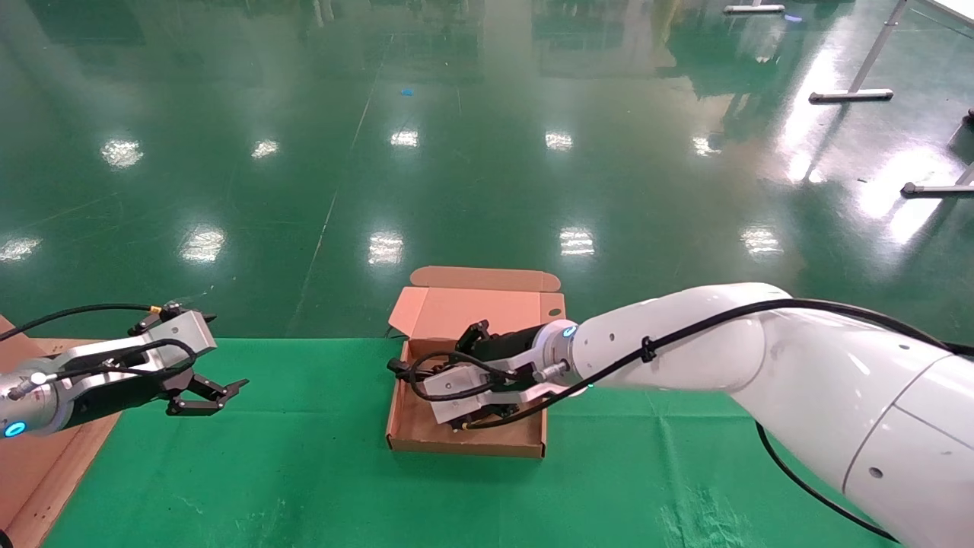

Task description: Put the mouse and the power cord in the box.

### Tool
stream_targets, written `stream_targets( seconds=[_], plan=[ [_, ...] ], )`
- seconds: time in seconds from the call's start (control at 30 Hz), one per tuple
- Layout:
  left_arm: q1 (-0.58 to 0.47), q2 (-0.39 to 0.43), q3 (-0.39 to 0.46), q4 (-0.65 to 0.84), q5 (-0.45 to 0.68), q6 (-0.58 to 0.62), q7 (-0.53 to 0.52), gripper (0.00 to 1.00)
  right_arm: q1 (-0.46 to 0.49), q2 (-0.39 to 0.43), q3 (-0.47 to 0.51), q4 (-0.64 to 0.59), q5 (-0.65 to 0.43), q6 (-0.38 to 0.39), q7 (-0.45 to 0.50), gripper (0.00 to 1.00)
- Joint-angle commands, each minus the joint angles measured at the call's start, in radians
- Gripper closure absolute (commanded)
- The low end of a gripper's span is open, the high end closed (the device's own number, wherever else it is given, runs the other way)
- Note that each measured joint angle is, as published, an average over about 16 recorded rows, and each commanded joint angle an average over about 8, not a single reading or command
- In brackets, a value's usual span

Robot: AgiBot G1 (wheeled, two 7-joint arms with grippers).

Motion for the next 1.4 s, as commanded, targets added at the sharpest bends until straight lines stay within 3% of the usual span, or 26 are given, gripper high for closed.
stream_targets(
  seconds=[0.03, 1.4],
  plan=[
    [0.000, 0.001, 0.000, 0.001, 0.000, 0.000, 0.000, 0.00, 0.003, 0.001, -0.002, 0.003, -0.003, 0.000, -0.002, 0.00],
    [0.236, -0.077, -0.464, -0.376, -0.342, 0.580, -0.246, 0.00, -0.431, 0.499, 0.792, 0.372, 0.461, -0.562, 0.277, 0.00]
  ],
)
